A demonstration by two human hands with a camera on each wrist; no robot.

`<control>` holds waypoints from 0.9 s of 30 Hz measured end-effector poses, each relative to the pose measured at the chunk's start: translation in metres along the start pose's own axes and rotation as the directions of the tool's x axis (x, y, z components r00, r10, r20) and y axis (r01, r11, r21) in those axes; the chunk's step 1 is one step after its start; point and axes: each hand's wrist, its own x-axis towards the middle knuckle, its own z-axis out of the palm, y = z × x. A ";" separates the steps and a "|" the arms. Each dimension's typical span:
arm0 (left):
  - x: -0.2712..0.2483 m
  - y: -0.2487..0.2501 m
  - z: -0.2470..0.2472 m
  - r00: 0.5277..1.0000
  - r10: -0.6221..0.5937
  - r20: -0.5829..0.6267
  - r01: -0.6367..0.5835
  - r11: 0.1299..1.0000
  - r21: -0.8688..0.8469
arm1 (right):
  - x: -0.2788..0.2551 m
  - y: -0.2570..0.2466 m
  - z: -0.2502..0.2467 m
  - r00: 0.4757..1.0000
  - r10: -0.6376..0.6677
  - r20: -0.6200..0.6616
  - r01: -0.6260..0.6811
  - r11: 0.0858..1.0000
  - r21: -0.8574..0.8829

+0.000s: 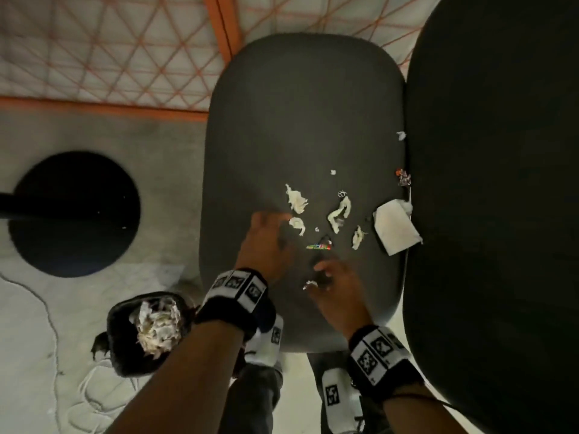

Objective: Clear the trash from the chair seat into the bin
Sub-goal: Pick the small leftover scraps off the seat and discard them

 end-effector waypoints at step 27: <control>0.009 0.076 0.019 0.744 0.519 0.421 -0.663 0.649 0.372 | 0.037 -0.030 -0.036 0.840 0.349 0.415 -0.417 -0.075 0.906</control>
